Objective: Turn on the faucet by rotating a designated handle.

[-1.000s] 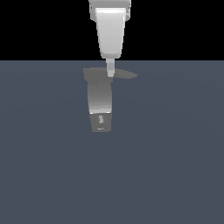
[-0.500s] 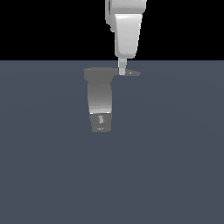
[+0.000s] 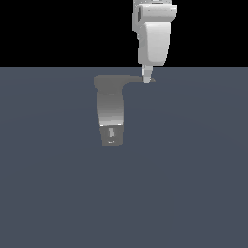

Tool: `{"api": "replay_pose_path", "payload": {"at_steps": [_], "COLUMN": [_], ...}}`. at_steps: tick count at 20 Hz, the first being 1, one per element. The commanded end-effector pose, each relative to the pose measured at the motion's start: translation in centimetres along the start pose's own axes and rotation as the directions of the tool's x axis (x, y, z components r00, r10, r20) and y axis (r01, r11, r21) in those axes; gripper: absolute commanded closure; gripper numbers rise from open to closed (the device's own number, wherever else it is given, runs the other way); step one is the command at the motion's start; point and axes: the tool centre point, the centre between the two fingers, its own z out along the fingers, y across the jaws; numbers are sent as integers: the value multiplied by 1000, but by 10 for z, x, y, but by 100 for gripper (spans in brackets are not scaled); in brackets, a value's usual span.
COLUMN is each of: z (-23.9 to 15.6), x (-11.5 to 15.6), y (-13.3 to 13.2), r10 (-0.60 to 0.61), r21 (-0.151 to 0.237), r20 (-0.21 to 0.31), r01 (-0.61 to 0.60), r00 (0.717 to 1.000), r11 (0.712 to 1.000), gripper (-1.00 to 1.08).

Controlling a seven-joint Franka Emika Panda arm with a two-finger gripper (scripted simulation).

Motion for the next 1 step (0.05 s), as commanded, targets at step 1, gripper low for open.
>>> {"api": "replay_pose_path", "payload": {"at_steps": [1], "z": [8], "x": [12], "y": [0], "r10": [15], "r21": [-14], "r20": [2], "r01": [-15], "r00": [1000], "r11": [1000], "gripper": [108]}}
